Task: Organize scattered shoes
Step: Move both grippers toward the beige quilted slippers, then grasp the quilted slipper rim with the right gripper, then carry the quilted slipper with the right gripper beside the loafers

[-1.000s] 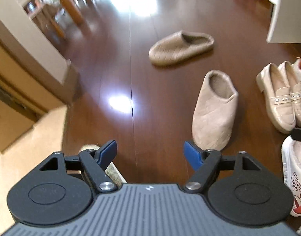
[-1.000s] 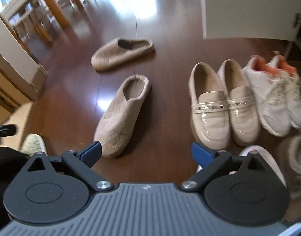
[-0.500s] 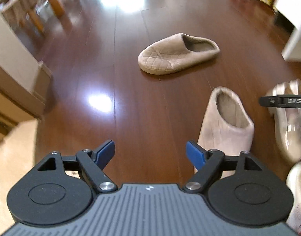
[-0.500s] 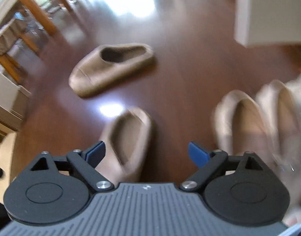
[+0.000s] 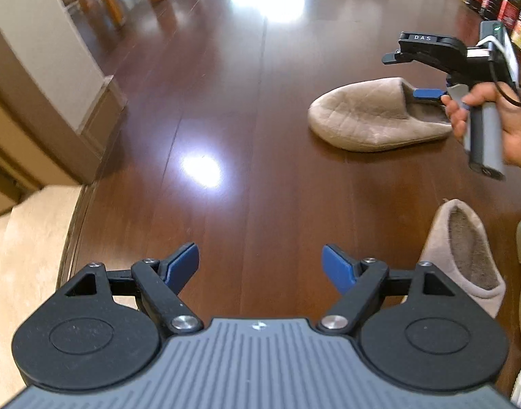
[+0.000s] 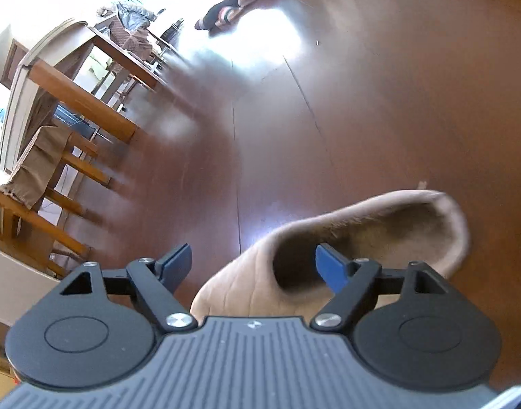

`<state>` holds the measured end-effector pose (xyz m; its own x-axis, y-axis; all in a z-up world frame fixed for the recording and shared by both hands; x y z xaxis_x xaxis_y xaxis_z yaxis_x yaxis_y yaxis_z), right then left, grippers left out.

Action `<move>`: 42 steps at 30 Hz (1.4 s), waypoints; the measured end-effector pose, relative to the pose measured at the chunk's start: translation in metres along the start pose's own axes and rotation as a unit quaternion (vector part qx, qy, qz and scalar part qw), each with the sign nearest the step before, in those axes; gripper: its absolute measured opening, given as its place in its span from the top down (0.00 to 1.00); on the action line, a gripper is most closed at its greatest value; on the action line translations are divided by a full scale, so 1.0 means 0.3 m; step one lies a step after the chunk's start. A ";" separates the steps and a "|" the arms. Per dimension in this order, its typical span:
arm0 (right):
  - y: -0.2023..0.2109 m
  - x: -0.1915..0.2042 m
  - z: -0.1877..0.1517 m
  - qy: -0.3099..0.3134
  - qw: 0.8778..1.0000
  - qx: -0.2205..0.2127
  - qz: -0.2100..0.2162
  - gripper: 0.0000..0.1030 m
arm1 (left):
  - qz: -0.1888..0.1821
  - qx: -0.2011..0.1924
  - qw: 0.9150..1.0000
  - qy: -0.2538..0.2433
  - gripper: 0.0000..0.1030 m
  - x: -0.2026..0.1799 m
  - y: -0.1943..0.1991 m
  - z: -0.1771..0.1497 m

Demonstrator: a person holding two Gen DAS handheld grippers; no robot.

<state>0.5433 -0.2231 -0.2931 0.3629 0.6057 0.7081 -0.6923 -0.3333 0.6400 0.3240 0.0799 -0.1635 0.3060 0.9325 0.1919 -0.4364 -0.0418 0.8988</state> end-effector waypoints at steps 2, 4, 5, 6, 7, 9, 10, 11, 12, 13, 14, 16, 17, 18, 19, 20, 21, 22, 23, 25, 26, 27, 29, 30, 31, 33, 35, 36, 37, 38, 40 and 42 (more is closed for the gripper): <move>-0.069 -0.001 -0.018 0.000 1.000 0.017 0.008 0.34 | -0.001 0.008 1.000 0.007 0.21 0.018 -0.021 -0.009; -0.115 0.026 -0.062 0.029 0.999 0.031 0.018 0.81 | -0.001 0.016 1.000 0.013 0.21 0.036 -0.042 -0.018; -0.117 0.045 -0.081 0.056 0.998 0.032 0.016 0.85 | -0.002 0.021 1.000 0.016 0.21 0.045 -0.053 -0.022; -0.107 0.056 -0.088 0.069 0.997 0.031 0.025 0.87 | 0.000 0.021 1.000 0.018 0.21 0.051 -0.056 -0.025; -0.080 0.075 -0.099 0.088 0.995 0.030 0.044 0.90 | 0.002 0.017 1.000 0.018 0.21 0.053 -0.050 -0.026; 0.005 0.123 -0.117 0.128 0.987 0.027 0.091 0.91 | 0.010 0.010 1.000 0.019 0.21 0.062 -0.030 -0.033; 0.073 0.156 -0.124 0.153 0.981 0.025 0.119 0.91 | 0.016 0.006 1.000 0.020 0.21 0.067 -0.019 -0.036; 0.126 0.180 -0.127 0.170 0.975 0.028 0.137 0.91 | 0.019 0.005 1.000 0.021 0.21 0.071 -0.011 -0.038; 0.205 0.211 -0.134 0.197 0.967 0.037 0.157 0.91 | 0.021 0.004 1.000 0.023 0.21 0.077 -0.001 -0.042; 0.293 0.241 -0.144 0.228 0.957 0.049 0.171 0.91 | 0.024 0.002 0.999 0.025 0.21 0.085 0.015 -0.049; 0.340 0.251 -0.150 0.245 0.952 0.059 0.177 0.91 | 0.027 0.002 0.999 0.026 0.21 0.091 0.032 -0.057; 0.554 0.278 -0.198 0.318 0.920 0.124 0.193 0.91 | 0.036 0.006 0.999 0.022 0.21 0.096 0.065 -0.072; 0.653 0.276 -0.231 0.351 0.903 0.163 0.189 0.91 | 0.038 0.007 0.999 0.016 0.21 0.090 0.081 -0.080; 0.734 0.270 -0.261 0.378 0.886 0.195 0.184 0.91 | 0.041 0.009 0.999 0.006 0.21 0.076 0.101 -0.090; 0.776 0.259 -0.286 0.395 0.875 0.215 0.176 0.91 | 0.043 0.012 0.999 -0.006 0.21 0.059 0.115 -0.096; 0.822 0.239 -0.323 0.417 0.861 0.243 0.163 0.91 | 0.046 0.014 0.999 -0.018 0.21 0.044 0.128 -0.102; 0.881 0.202 -0.382 0.446 0.836 0.286 0.140 0.90 | 0.047 0.014 0.998 -0.035 0.21 0.020 0.148 -0.108; 0.920 0.163 -0.432 0.466 0.817 0.317 0.121 0.90 | 0.045 0.015 0.997 -0.059 0.21 -0.016 0.177 -0.117; 0.949 0.117 -0.481 0.481 0.799 0.347 0.102 0.90 | 0.041 0.014 0.996 -0.077 0.21 -0.046 0.211 -0.124; 0.980 -0.009 -0.597 0.502 0.760 0.409 0.056 0.89 | 0.031 0.008 0.994 -0.101 0.21 -0.092 0.285 -0.138; 0.984 -0.052 -0.639 0.514 0.748 0.418 0.040 0.86 | 0.025 0.007 0.994 -0.106 0.21 -0.108 0.327 -0.145; 0.987 -0.122 -0.705 0.541 0.726 0.424 0.013 0.83 | 0.018 0.006 0.994 -0.103 0.21 -0.117 0.377 -0.154; 1.002 -0.200 -0.782 0.581 0.706 0.405 -0.026 0.66 | 0.005 0.005 0.996 -0.093 0.21 -0.123 0.439 -0.166; 1.016 -0.227 -0.812 0.601 0.711 0.362 -0.052 0.57 | -0.002 0.004 0.996 -0.087 0.21 -0.125 0.469 -0.174; 1.036 -0.246 -0.832 0.609 0.722 0.320 -0.072 0.32 | -0.008 0.002 0.997 -0.079 0.21 -0.131 0.510 -0.190; 1.101 -0.251 -0.833 0.576 0.775 0.244 -0.088 0.10 | -0.022 0.002 0.998 -0.063 0.21 -0.154 0.574 -0.235; 1.176 -0.260 -0.832 0.502 0.842 0.170 -0.104 0.04 | -0.037 0.005 0.998 -0.050 0.21 -0.170 0.595 -0.263; 1.199 -0.274 -0.830 0.447 0.875 0.137 -0.125 0.02 | -0.045 0.008 0.998 -0.044 0.21 -0.176 0.600 -0.274; 1.212 -0.290 -0.832 0.400 0.898 0.104 -0.149 0.02 | -0.054 0.011 0.998 -0.039 0.21 -0.187 0.603 -0.285; 1.219 -0.311 -0.834 0.355 0.916 0.071 -0.175 0.02 | -0.062 0.014 0.997 -0.037 0.21 -0.201 0.605 -0.292; 1.192 -0.349 -0.851 0.313 0.921 0.042 -0.227 0.02 | -0.067 0.016 0.997 -0.039 0.21 -0.220 0.605 -0.299; 1.133 -0.374 -0.867 0.282 0.926 0.044 -0.246 0.01 | -0.067 0.016 0.997 -0.044 0.21 -0.234 0.611 -0.307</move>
Point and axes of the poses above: each gripper's, at about its wrist camera, not at the fingertips, and y roughly against the way its jaws point, x to its left, z to its top, the point moved 2 cm from there along -y, roughly the way its jaws point, and after that the axes turned 10 degrees about -y, right-handed, at the moved point
